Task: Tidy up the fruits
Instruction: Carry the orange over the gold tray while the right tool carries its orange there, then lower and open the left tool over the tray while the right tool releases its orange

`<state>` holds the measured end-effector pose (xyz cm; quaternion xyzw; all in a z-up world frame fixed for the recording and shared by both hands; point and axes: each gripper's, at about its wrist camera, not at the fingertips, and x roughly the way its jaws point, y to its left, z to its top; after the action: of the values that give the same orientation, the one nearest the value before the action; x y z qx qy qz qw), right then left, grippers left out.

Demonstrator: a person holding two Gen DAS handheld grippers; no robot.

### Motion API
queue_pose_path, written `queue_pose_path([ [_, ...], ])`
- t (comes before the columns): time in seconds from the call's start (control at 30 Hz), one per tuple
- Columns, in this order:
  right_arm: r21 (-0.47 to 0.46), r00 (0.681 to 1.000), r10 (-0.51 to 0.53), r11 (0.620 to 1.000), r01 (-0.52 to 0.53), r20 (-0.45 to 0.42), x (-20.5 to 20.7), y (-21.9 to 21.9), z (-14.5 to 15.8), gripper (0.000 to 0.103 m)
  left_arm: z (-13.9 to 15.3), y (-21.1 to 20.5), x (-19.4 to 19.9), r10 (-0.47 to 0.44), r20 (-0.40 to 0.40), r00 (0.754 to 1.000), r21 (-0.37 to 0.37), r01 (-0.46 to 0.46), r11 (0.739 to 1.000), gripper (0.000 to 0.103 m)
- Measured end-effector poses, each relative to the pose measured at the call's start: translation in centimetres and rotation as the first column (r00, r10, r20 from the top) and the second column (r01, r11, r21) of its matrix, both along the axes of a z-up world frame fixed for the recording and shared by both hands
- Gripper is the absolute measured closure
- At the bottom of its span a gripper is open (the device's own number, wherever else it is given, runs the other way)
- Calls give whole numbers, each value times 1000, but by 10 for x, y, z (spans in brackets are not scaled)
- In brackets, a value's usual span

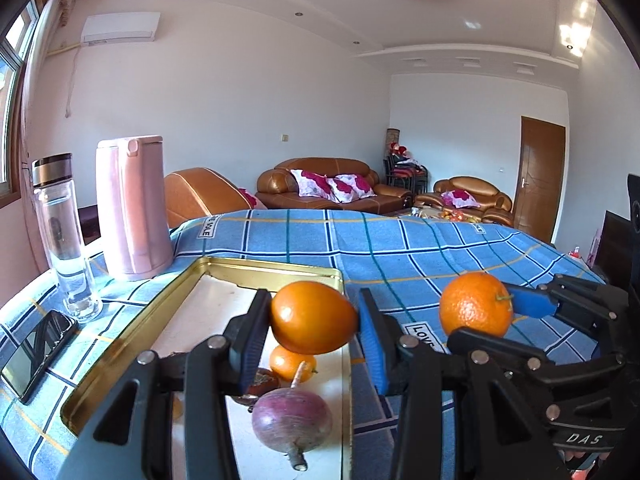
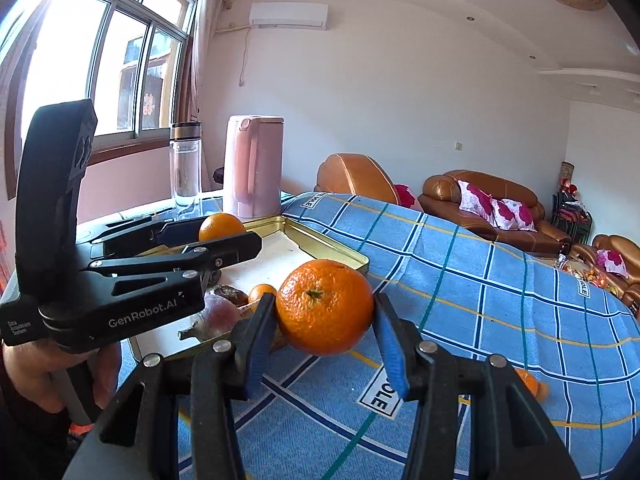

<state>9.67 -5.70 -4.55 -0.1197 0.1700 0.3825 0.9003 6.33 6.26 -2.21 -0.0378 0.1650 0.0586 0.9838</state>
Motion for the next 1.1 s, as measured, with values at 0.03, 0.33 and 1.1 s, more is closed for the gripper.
queue_pose_path([
  [0.03,-3,1000,8,1000,-8,0,-1,4,0,53,-1,2,-1,5,-2,1000,2,-5,1000,58],
  [0.33,-33,995,98,995,-99,-9,-8,42,0,53,-8,33,-11,70,-22,997,-3,-71,998,58],
  [1.1,-175,965,245,950,-259,-96,-25,123,-32,53,-44,109,-20,213,-197,957,-14,-220,975,58],
])
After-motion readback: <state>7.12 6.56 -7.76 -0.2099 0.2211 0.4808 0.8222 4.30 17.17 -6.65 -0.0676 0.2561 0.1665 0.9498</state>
